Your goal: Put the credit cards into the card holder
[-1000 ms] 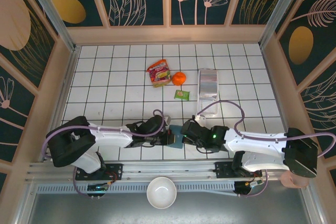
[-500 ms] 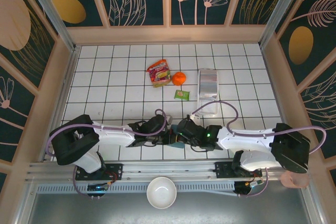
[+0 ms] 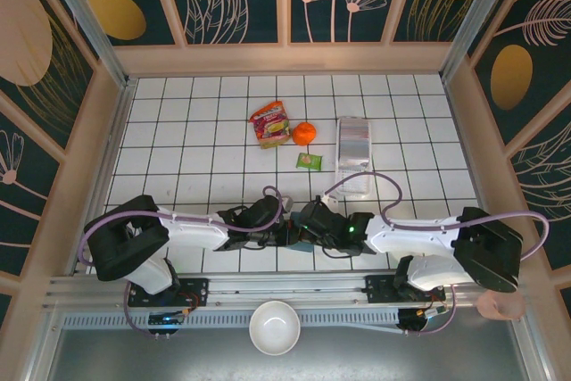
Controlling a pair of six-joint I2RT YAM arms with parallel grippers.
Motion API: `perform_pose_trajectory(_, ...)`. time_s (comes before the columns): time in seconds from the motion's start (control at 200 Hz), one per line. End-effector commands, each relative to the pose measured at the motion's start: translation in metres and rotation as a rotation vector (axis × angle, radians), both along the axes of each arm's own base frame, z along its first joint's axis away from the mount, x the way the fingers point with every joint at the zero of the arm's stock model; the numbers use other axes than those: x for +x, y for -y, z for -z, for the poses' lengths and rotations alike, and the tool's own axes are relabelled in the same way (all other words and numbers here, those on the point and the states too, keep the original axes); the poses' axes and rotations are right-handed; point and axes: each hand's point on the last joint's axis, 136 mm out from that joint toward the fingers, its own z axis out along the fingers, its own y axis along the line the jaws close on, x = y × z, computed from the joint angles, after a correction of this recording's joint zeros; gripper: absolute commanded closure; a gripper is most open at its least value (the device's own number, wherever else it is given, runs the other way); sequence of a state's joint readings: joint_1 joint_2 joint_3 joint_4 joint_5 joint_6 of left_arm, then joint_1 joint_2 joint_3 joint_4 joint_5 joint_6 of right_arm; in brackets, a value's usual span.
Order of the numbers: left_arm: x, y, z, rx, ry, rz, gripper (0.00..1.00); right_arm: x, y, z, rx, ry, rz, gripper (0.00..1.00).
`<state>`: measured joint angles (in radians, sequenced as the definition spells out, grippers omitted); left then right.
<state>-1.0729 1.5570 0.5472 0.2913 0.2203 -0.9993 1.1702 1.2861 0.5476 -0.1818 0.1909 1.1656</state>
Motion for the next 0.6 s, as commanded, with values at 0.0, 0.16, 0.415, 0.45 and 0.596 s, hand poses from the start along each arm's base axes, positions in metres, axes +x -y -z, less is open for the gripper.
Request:
perform_pose_trajectory(0.0, -0.008, -0.020, 0.024, 0.088, -0.031, -0.014, 1.00, 0.000, 0.004, 0.010, -0.031, -0.021, 0.012, 1.00)
perform_pose_trajectory(0.16, -0.009, -0.021, 0.024, 0.088, -0.030, -0.015, 1.00, -0.001, 0.006, 0.015, -0.027, -0.031, 0.026, 1.00)
perform_pose_trajectory(0.415, -0.010, -0.023, 0.026, 0.090, -0.032, -0.017, 1.00, 0.001, 0.004, 0.012, 0.007, -0.029, 0.046, 1.00)
perform_pose_trajectory(0.45, -0.010, -0.023, 0.026, 0.090, -0.032, -0.017, 1.00, 0.002, 0.005, 0.009, 0.012, -0.021, 0.054, 1.00)
perform_pose_trajectory(0.596, -0.010, -0.024, 0.025, 0.091, -0.031, -0.018, 1.00, 0.007, 0.017, 0.001, -0.011, 0.010, 0.099, 1.00)
